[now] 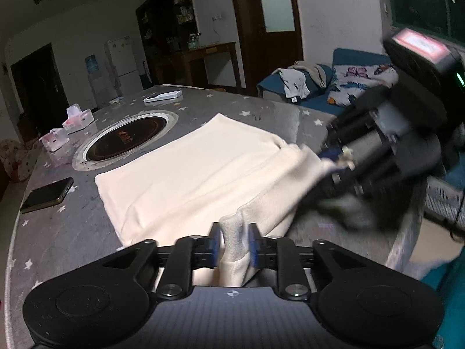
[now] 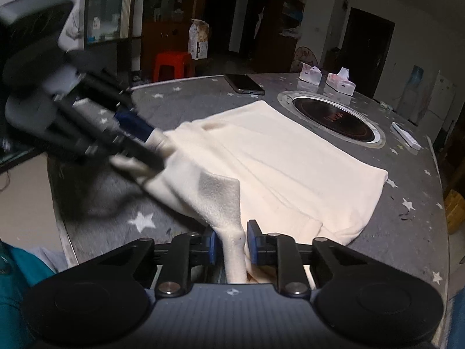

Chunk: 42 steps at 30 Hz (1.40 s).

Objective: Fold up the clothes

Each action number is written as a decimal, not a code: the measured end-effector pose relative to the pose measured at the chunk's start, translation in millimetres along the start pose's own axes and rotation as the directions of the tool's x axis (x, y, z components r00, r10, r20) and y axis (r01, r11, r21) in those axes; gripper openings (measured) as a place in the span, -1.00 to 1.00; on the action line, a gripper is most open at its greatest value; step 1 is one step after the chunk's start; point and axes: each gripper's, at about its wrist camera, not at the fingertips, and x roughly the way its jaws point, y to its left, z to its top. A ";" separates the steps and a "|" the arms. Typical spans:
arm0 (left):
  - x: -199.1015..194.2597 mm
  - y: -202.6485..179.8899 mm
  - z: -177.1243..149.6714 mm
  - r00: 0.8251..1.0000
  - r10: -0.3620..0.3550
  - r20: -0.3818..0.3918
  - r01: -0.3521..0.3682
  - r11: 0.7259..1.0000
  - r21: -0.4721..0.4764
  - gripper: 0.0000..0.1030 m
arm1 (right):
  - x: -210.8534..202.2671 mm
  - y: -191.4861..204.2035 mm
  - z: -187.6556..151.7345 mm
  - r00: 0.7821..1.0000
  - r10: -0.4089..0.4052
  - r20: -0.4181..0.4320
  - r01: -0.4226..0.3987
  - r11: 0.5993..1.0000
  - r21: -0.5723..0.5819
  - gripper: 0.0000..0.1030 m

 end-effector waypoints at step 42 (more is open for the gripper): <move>-99.7 -12.7 -1.4 0.998 0.013 0.069 -0.012 1.000 -0.014 -0.88 | -104.5 25.3 23.9 0.989 0.134 0.064 -0.137 0.989 0.052 -0.84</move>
